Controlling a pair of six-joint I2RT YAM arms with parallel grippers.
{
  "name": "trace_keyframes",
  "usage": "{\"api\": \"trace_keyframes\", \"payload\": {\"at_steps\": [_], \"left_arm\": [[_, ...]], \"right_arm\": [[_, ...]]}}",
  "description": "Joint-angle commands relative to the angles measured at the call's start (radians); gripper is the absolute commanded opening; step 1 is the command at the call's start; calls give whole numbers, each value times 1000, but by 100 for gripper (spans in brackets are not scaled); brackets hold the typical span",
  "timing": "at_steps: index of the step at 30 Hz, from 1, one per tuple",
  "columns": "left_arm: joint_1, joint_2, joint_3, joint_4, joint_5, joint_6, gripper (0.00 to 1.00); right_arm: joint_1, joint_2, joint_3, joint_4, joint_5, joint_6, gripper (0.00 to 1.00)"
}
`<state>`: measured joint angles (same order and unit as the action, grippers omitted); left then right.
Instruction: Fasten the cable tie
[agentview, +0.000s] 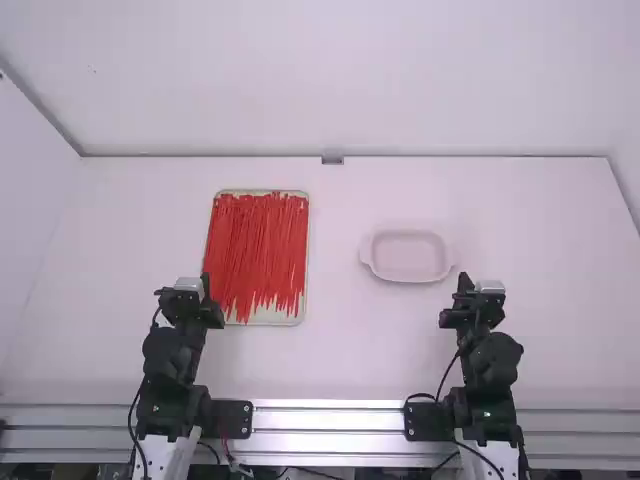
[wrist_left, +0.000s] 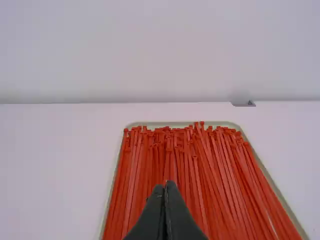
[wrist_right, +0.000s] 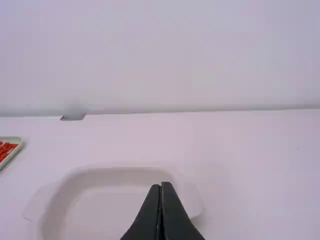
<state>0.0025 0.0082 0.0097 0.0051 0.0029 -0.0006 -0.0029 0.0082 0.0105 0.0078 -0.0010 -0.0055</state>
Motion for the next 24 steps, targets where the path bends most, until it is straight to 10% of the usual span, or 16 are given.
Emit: {"api": "trace_keyframes", "payload": {"at_steps": [1,24], "left_arm": [[0,0,0,0,0,0,0],[-18,249,155,-63,36,-27,22]], "right_arm": [[0,0,0,-1,0,-1,1],[50,310,194,-60,4,30,22]]}}
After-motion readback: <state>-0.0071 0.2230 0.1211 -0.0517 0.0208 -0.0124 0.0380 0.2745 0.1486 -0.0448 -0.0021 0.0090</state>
